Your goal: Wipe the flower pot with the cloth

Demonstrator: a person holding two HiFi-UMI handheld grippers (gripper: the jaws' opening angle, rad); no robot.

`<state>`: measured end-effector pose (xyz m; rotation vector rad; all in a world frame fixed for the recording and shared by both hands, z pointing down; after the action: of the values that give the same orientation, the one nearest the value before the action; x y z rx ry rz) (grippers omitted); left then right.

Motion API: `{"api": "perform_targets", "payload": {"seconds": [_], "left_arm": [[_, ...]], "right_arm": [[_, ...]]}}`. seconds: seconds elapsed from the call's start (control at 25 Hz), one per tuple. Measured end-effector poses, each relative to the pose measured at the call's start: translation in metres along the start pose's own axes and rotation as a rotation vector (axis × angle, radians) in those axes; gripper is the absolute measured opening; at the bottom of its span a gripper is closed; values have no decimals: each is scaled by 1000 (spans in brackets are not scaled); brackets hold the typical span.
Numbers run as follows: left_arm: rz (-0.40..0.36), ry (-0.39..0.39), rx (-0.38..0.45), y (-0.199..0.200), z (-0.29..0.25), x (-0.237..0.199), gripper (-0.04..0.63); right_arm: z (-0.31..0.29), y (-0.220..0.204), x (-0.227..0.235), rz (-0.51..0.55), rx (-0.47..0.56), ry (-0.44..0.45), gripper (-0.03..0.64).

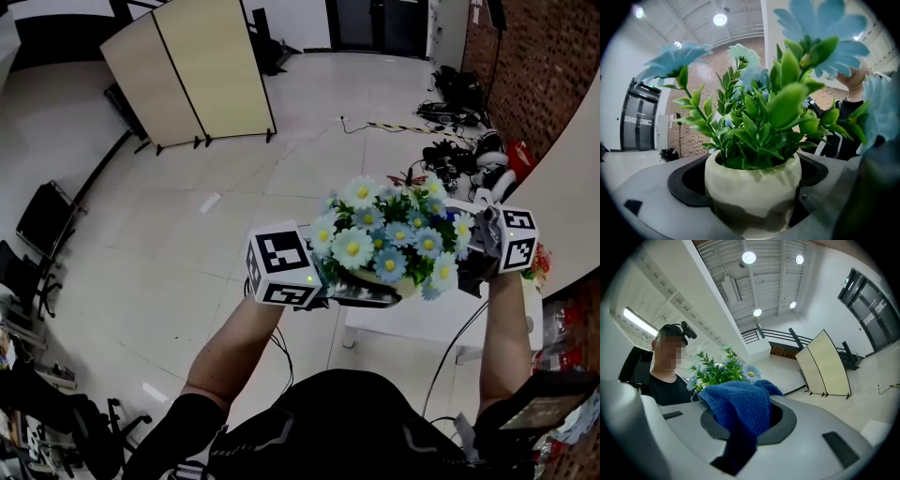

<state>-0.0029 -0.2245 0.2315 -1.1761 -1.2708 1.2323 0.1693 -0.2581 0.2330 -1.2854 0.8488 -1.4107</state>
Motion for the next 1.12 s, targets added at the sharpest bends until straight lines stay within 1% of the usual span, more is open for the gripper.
{"api": "perform_targets", "payload": {"seconds": [0.16, 0.24, 0.36, 0.44, 0.52, 0.6, 0.76, 0.88, 1.0, 1.12], "left_arm": [[5, -35, 8, 2, 2, 6, 549], [16, -34, 21, 0, 2, 6, 549], [36, -18, 32, -5, 0, -1, 549], [45, -21, 39, -7, -1, -3, 549], [37, -25, 43, -8, -2, -2, 549], [29, -22, 49, -7, -3, -3, 549], [14, 8, 58, -9, -3, -4, 549], [-5, 23, 63, -9, -3, -4, 549], [-6, 15, 90, -6, -3, -3, 549], [-13, 3, 93, -5, -3, -3, 549]], "right_arm": [[4, -1, -20, 10, 3, -9, 75], [8, -5, -32, 18, 6, -20, 75], [14, -11, -48, 46, 7, -56, 75], [15, -15, -59, 64, 6, -93, 75], [14, -18, -73, 79, 7, -121, 75], [9, -22, -89, 95, 1, -131, 75], [-11, -30, -114, 127, -37, -150, 75], [-26, -31, -123, 139, -47, -175, 75], [-29, -30, -129, 144, -29, -205, 75], [-27, -28, -131, 156, -39, -218, 75]]}}
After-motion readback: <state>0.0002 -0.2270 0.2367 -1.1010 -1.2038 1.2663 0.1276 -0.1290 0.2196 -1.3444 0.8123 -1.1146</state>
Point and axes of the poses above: the fingertips, and each gripper's own axes: z backward along the fingers, x to its right, y out of its top, the point moved 7 cm from there along z, backward along the fingers, and after that the axes turned 5 degrees about x, right-handed, at the moved point
